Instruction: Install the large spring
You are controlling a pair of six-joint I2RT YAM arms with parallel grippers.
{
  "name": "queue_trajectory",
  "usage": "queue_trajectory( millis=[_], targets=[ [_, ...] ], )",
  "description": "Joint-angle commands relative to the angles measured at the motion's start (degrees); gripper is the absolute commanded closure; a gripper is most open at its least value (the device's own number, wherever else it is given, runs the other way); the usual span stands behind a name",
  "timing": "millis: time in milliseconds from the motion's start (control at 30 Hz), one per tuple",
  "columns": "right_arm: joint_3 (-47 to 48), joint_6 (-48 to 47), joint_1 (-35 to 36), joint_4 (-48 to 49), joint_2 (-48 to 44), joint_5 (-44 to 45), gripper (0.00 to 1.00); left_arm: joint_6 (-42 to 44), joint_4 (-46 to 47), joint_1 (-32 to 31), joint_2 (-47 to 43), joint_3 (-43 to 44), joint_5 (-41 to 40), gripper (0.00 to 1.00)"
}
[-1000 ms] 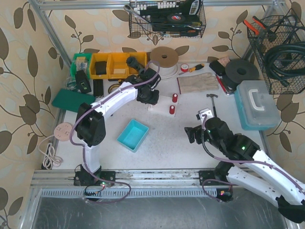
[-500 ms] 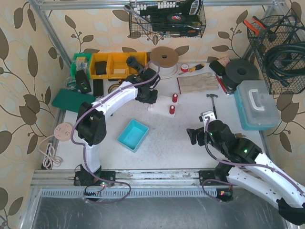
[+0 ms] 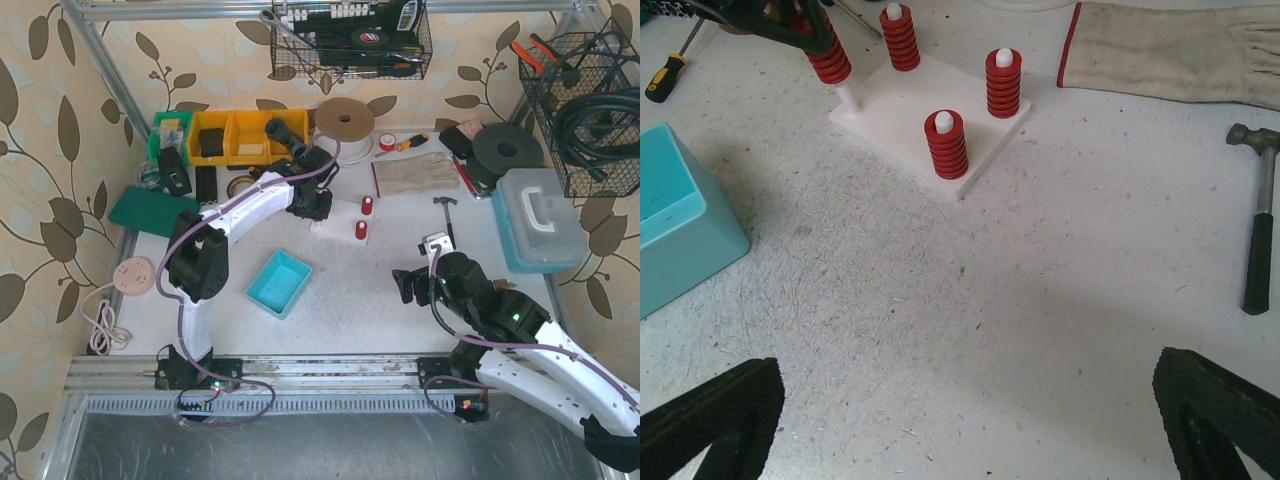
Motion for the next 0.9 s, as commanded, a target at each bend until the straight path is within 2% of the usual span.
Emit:
queue_trajectory(
  millis=[0, 167, 300, 367, 400, 533, 633, 733, 867],
  targets=[
    [0.1, 0.4, -0.3, -1.1, -0.6, 0.8, 0.01, 1.2, 0.9, 0.1, 1.4, -0.3, -0.9, 0.91],
    [0.2, 0.2, -0.2, -0.8, -0.1, 0.2, 0.01, 1.3, 1.2, 0.1, 1.8, 0.2, -0.7, 0.63],
    [0.6, 0.0, -0.3, 0.1, 0.8, -0.3, 0.01, 1.9, 1.3, 0.1, -0.3, 0.2, -1.6, 0.51],
    [1.2, -0.3, -0.3, 1.0, 1.8, -0.6, 0.01, 1.9, 0.7, 0.1, -2.2, 0.1, -2.9, 0.37],
    [1.6, -0.5, -0.2, 1.5, 2.3, -0.8, 0.01, 2.0, 0.7, 0.2, -3.3, -0.2, -3.6, 0.33],
    [4.0, -0.8, -0.3, 2.6, 5.5, -0.6, 0.01, 2.4, 2.6, 0.2, -10.3, -3.2, -7.3, 0.28],
    [5.2, 0.0, -0.3, 3.9, 7.5, 3.4, 0.01, 3.4, 7.6, 0.2, -18.1, -8.4, -12.2, 0.26],
    [5.2, -0.1, -0.3, 6.2, 9.2, 10.7, 0.01, 8.2, 19.3, 0.3, -28.3, -19.0, -16.2, 0.24],
    [2.7, -4.2, -0.5, 13.8, 10.2, 14.8, 0.01, 15.6, 31.3, 1.3, -41.9, -32.9, -22.7, 0.22]
  ],
)
